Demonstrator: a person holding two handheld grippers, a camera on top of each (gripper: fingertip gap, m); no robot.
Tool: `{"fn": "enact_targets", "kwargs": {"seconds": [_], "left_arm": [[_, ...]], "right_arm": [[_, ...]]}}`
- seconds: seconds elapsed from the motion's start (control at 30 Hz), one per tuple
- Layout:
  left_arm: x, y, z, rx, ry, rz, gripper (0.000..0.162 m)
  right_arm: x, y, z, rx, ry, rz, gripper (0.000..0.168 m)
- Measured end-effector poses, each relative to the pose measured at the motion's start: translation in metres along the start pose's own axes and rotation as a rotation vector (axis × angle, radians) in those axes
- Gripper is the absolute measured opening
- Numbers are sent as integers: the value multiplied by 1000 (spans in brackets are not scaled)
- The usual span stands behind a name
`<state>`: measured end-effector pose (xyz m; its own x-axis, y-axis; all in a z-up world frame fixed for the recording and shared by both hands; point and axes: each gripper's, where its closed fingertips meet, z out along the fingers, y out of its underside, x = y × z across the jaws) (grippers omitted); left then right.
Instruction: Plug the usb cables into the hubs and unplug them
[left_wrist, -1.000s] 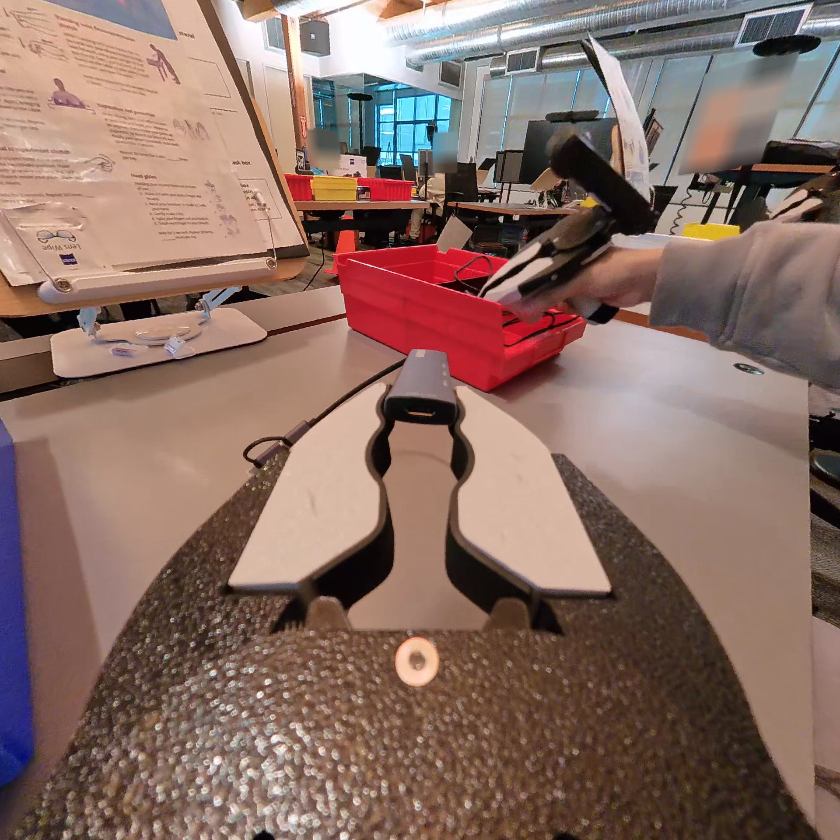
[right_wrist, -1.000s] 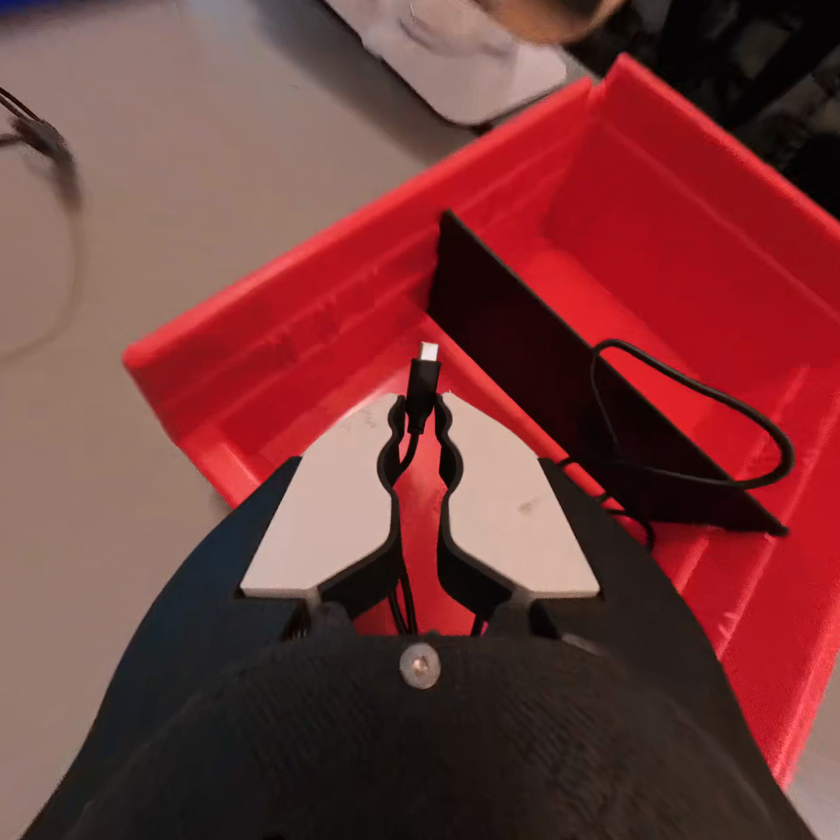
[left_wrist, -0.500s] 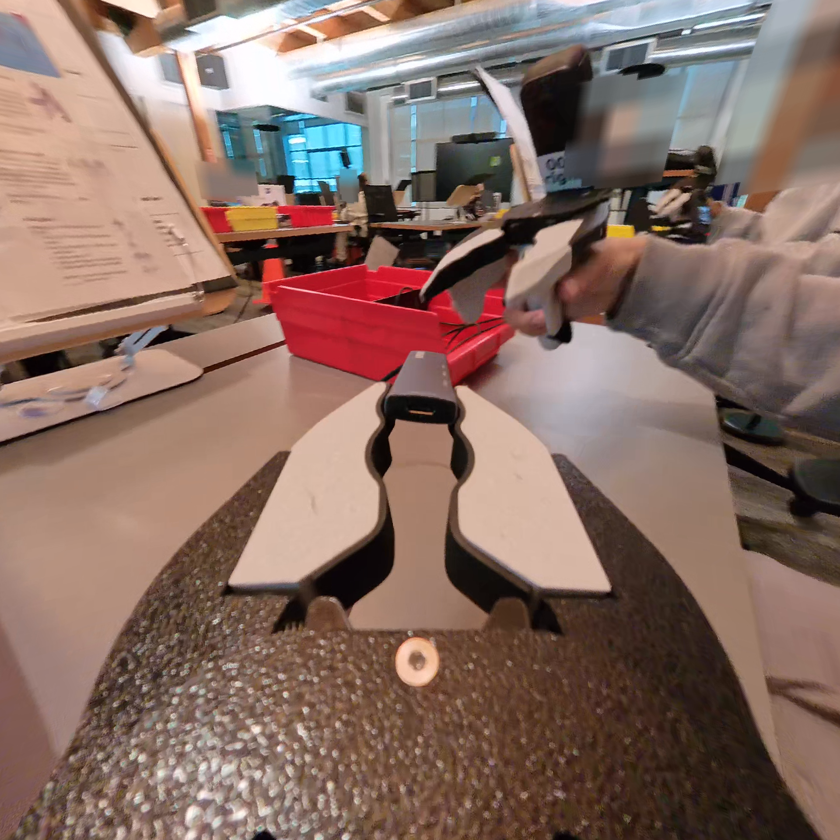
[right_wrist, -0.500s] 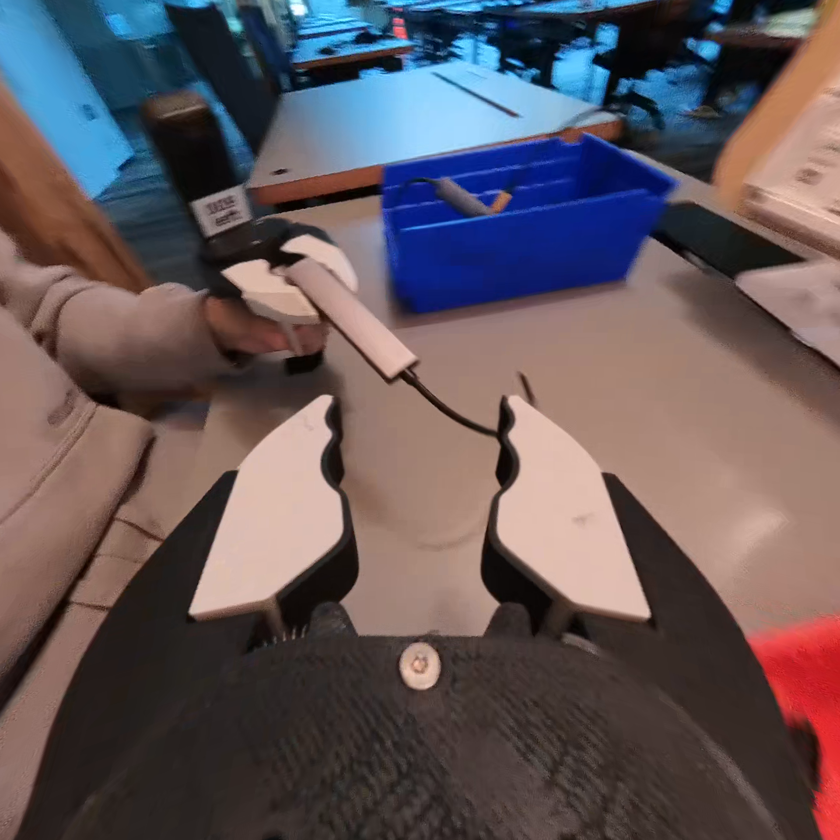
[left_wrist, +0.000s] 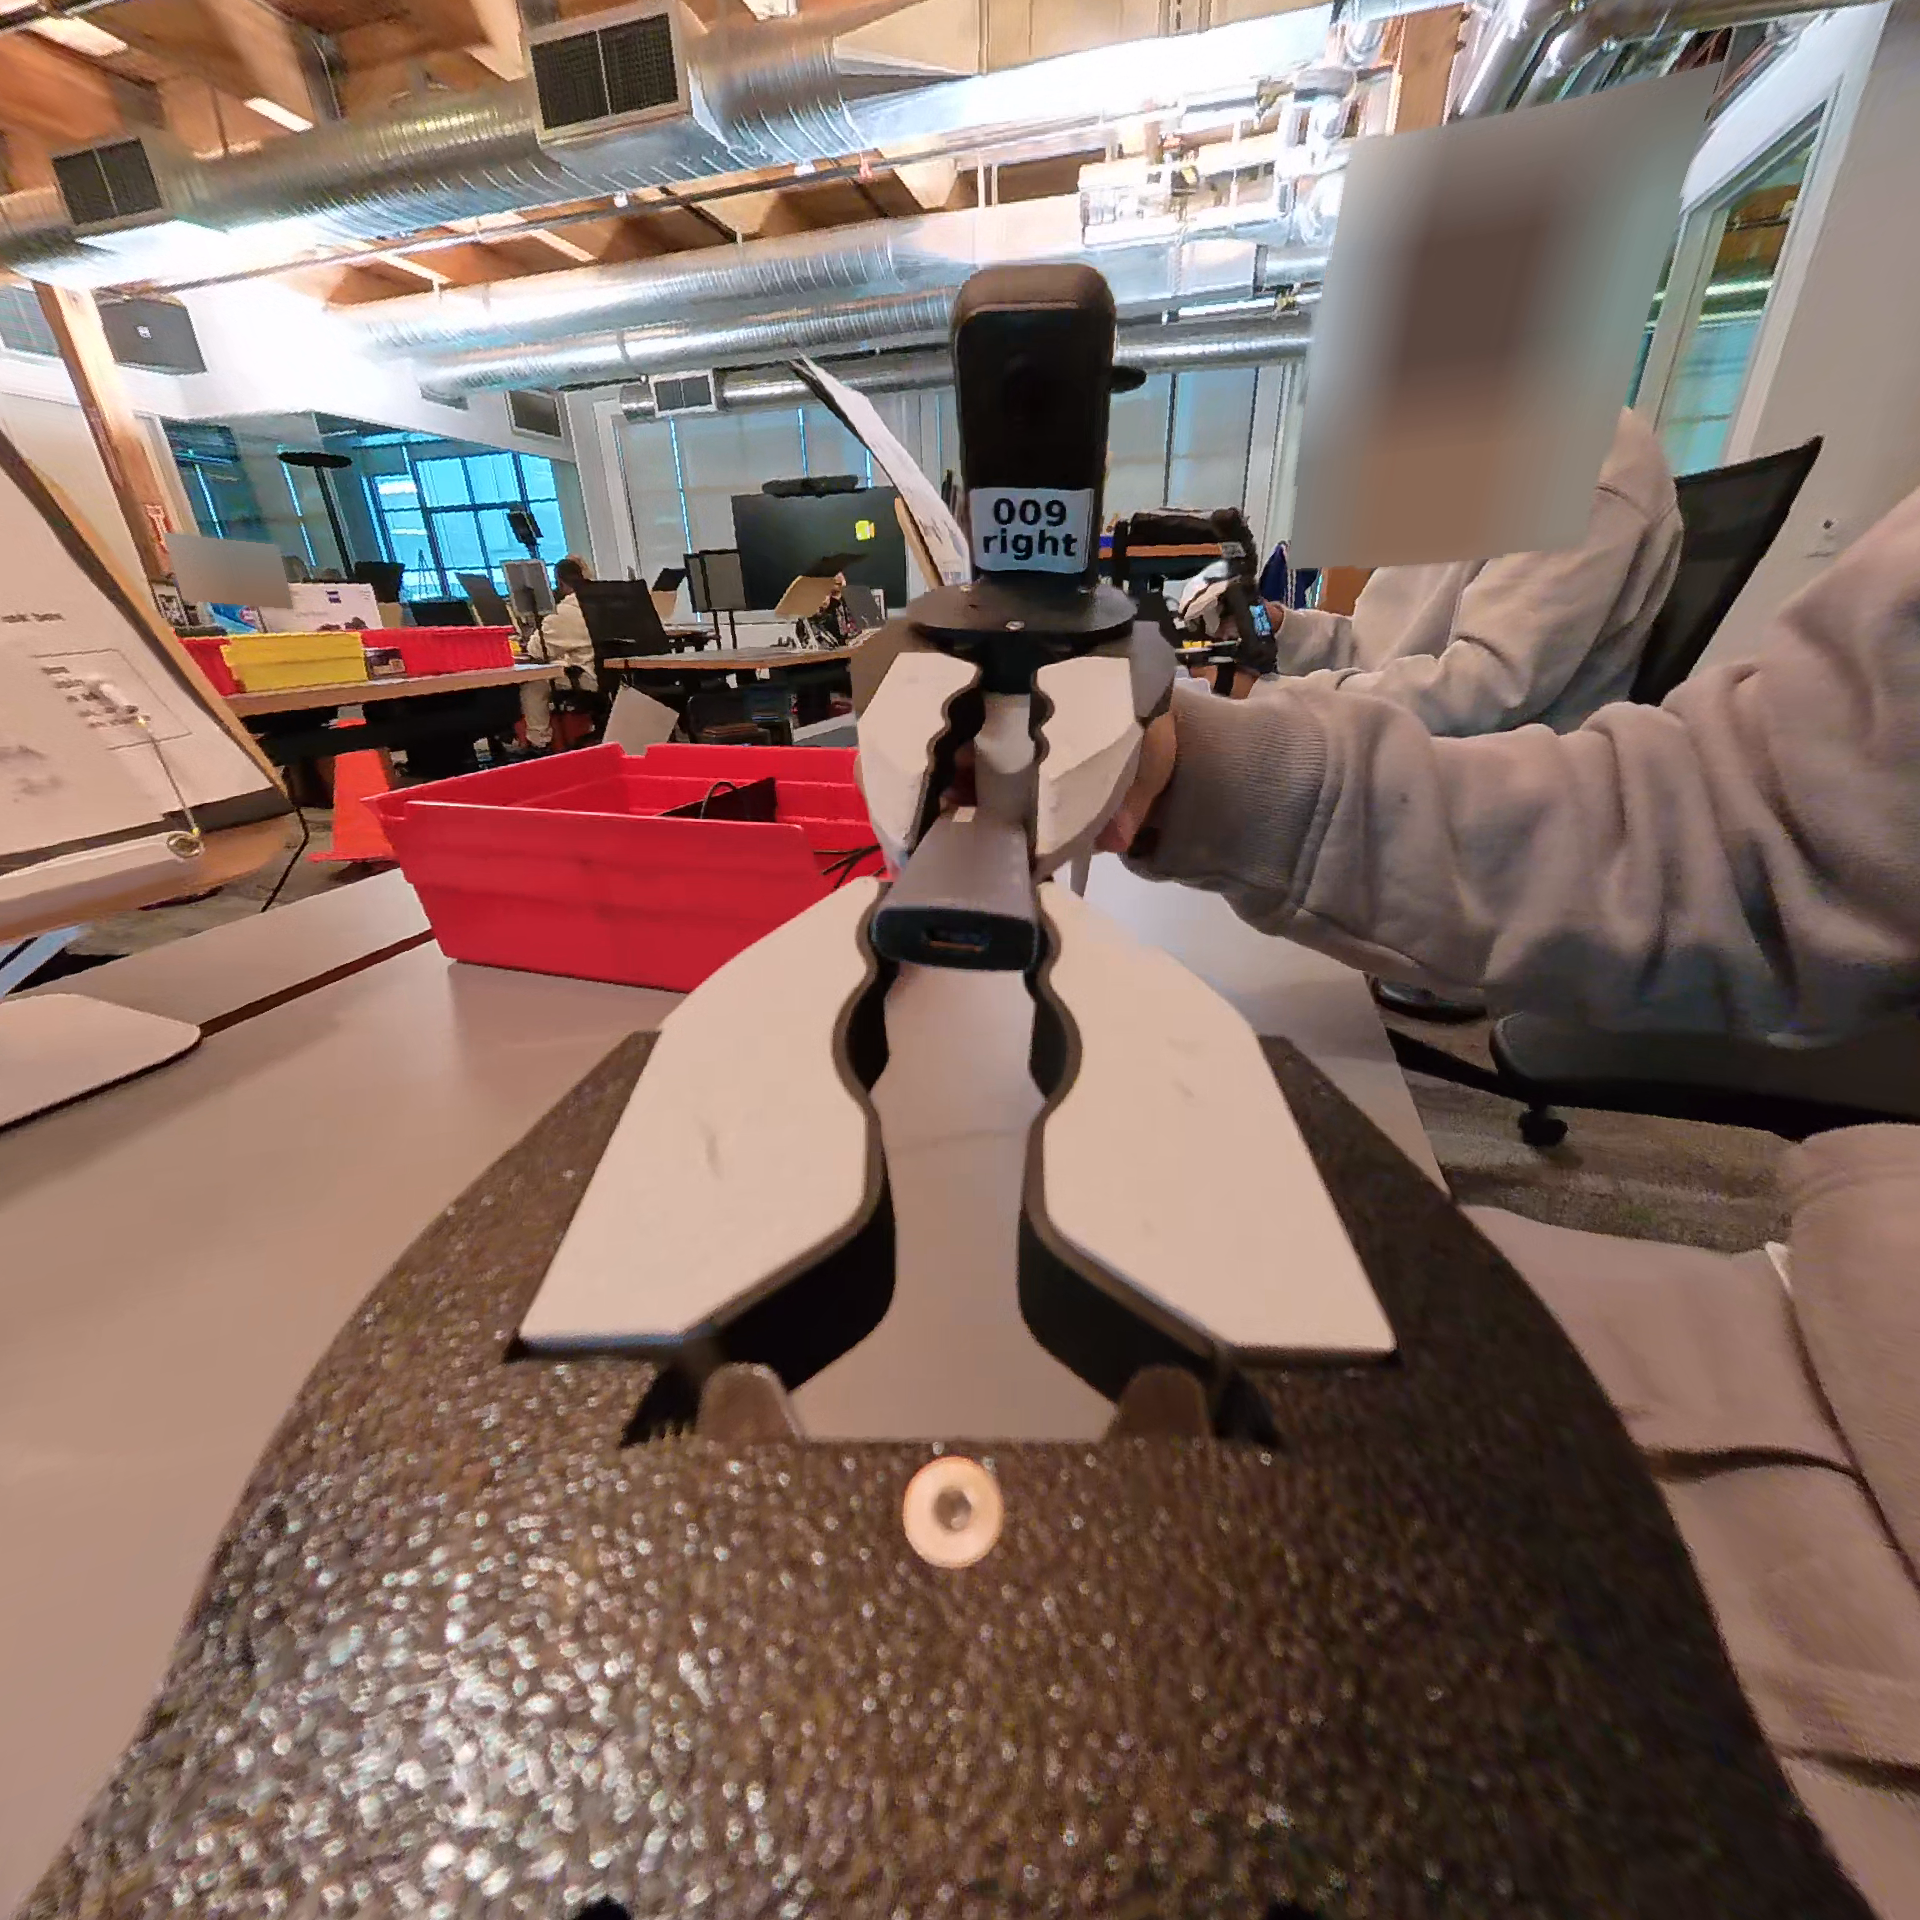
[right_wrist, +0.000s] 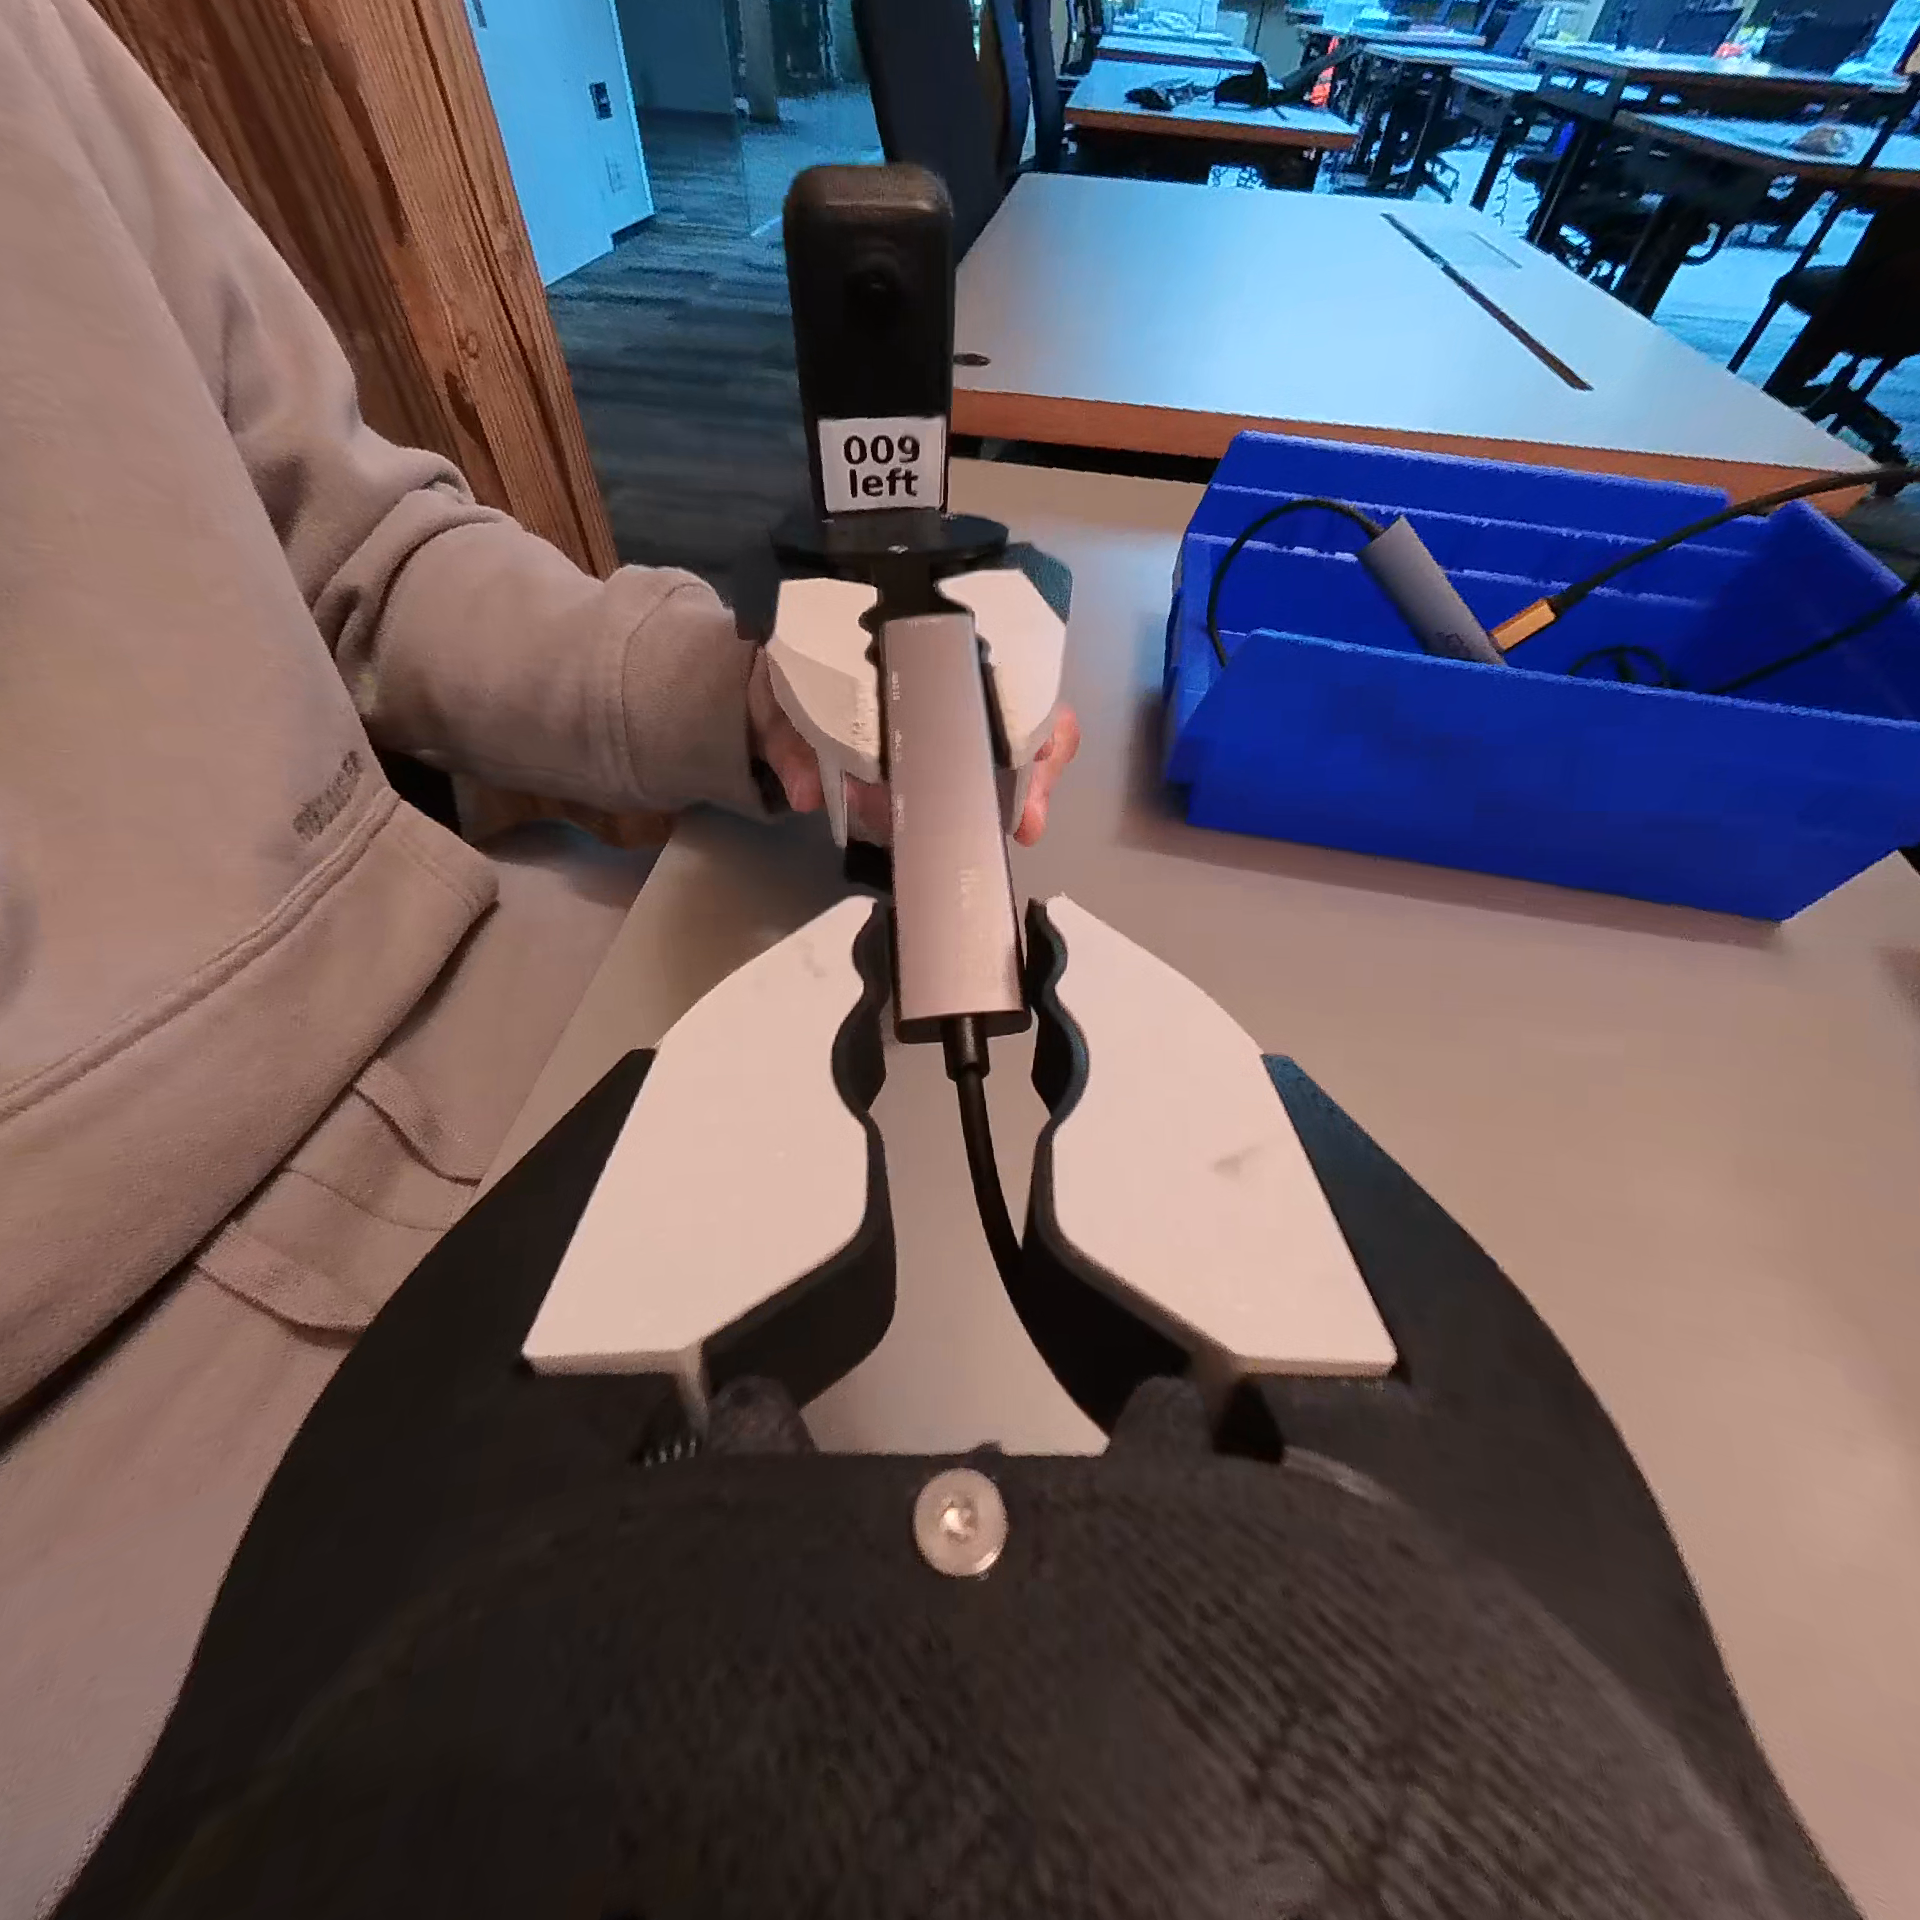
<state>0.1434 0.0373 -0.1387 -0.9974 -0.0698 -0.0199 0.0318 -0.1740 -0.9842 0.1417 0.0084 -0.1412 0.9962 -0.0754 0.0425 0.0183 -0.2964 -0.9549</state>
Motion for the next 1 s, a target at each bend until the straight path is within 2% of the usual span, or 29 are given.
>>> {"fn": "enact_targets", "kwargs": {"seconds": [0.07, 0.1, 0.17, 0.27, 0.33, 0.43, 0.5, 0.6, 0.73, 0.9, 1.0], "left_arm": [[-6, -2, -1, 28, -63, 31, 29], [-11, -3, -2, 35, -115, 66, 46], [-17, 1, -2, -7, -173, 119, 59], [-14, 14, 3, -74, -159, 131, 62], [-11, 18, 6, -70, -144, 119, 59], [-11, 25, 7, -85, -144, 101, 53], [-12, 29, 8, -101, -144, 102, 51], [-14, 32, 6, -112, -154, 101, 48], [-18, 32, 4, -104, -168, 79, 44], [-19, 32, 4, -99, -175, 67, 44], [-20, 32, 4, -99, -176, 65, 44]], "right_arm": [[5, -5, -5, -1, 46, -46, 25], [13, -9, -12, -15, 95, -82, 25], [35, -25, -40, -29, 201, -149, 25], [84, -62, -99, 7, 376, -186, 25], [118, -80, -139, 42, 461, -167, 25], [164, -87, -188, 141, 513, -75, 25], [198, -70, -217, 189, 597, 37, 25], [231, -20, -237, 132, 692, 201, 25], [247, 37, -242, -31, 785, 252, 25], [268, 89, -274, -300, 1034, 292, 25], [267, 115, -278, -408, 1035, 359, 30]]}}
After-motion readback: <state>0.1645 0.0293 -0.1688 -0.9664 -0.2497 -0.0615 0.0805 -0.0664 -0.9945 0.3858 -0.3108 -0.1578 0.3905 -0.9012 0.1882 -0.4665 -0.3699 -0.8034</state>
